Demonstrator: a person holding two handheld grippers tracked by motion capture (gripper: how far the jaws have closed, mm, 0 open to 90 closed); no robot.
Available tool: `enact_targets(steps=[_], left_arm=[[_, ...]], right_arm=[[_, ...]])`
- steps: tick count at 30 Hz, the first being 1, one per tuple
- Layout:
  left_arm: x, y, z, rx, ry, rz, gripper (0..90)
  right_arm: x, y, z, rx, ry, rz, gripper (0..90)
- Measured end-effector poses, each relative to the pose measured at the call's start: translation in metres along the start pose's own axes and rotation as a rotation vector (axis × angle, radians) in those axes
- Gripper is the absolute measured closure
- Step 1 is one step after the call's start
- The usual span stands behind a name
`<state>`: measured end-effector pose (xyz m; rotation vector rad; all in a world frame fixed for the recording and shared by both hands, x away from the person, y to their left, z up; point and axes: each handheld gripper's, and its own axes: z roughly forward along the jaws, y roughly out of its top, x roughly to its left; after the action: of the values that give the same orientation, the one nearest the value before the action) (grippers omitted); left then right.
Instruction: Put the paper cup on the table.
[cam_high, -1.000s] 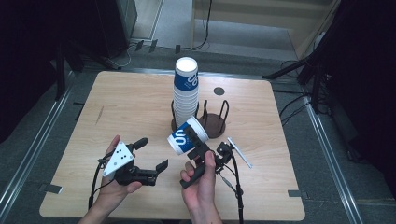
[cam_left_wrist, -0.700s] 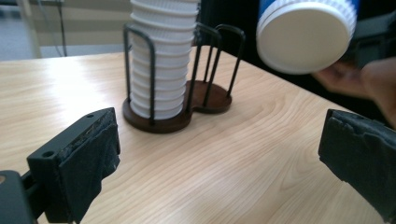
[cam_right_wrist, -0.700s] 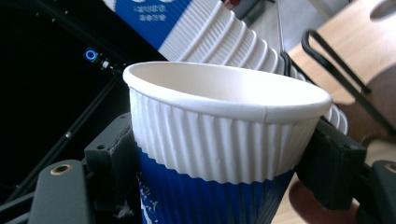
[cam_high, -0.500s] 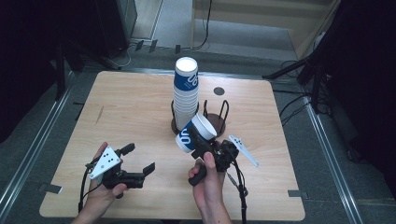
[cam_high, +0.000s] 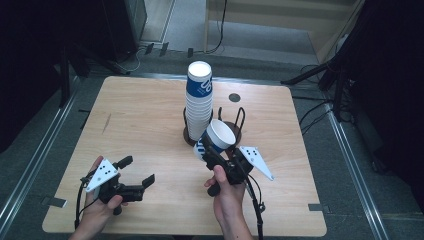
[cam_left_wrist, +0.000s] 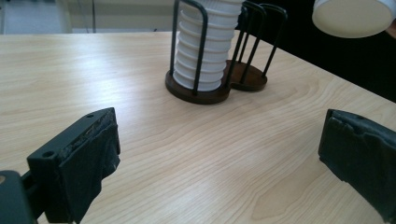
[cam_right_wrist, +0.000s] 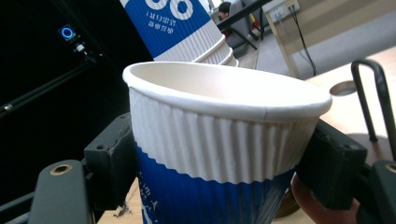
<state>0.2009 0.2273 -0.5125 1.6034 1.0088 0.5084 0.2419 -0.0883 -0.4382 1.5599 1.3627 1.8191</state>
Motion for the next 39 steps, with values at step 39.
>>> enact_targets(steps=[39], left_arm=[[0.051,-0.024,-0.031,0.066,0.199,-0.051,0.0]], right_arm=[[-0.021,0.012,-0.007,-0.097,-0.106,-0.354,21.6]])
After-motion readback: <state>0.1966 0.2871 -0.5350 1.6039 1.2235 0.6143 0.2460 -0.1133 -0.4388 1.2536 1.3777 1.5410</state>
